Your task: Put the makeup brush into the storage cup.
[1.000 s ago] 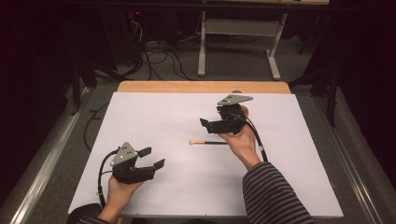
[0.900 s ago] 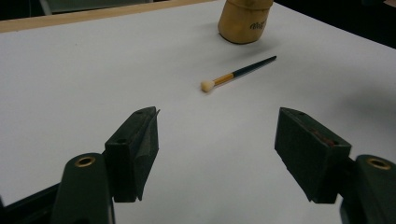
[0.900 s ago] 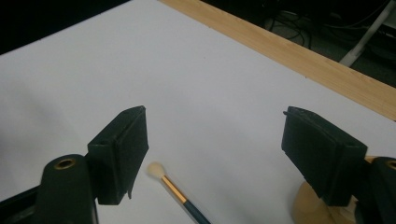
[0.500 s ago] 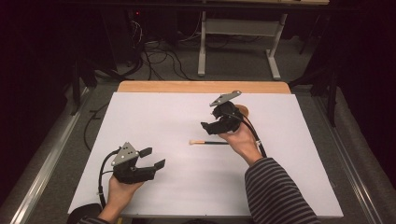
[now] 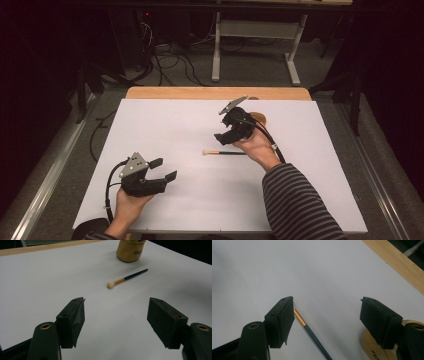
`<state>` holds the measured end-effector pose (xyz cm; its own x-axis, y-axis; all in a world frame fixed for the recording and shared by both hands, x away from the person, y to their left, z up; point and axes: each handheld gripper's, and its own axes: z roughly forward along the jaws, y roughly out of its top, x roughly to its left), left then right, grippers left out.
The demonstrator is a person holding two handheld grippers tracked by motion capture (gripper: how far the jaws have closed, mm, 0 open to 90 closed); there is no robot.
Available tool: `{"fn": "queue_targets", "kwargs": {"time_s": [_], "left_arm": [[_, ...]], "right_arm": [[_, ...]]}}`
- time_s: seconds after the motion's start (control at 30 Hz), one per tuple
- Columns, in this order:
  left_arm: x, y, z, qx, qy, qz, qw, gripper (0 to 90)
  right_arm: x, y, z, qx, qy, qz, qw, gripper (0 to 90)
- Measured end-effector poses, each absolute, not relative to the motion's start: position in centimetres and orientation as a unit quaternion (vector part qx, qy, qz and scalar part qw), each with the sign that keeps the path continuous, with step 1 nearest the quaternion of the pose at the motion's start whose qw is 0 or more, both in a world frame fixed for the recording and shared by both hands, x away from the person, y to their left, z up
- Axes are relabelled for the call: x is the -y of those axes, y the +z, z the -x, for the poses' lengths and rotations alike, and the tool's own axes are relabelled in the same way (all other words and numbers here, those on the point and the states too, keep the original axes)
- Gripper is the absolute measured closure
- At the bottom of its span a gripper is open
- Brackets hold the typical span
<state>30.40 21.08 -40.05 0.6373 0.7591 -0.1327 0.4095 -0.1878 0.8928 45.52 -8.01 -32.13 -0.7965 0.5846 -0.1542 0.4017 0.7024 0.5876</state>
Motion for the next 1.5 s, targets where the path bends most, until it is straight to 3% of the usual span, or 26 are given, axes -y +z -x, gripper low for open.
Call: {"fn": "queue_targets", "kwargs": {"time_s": [1.5], "left_arm": [[-21.2,-40.0,-30.3,-0.388,0.174,-0.749,0.508,30.8]], "right_arm": [[6.3,-36.5,-47.4,-0.962,0.113,-0.230,0.093,45.6]]}}
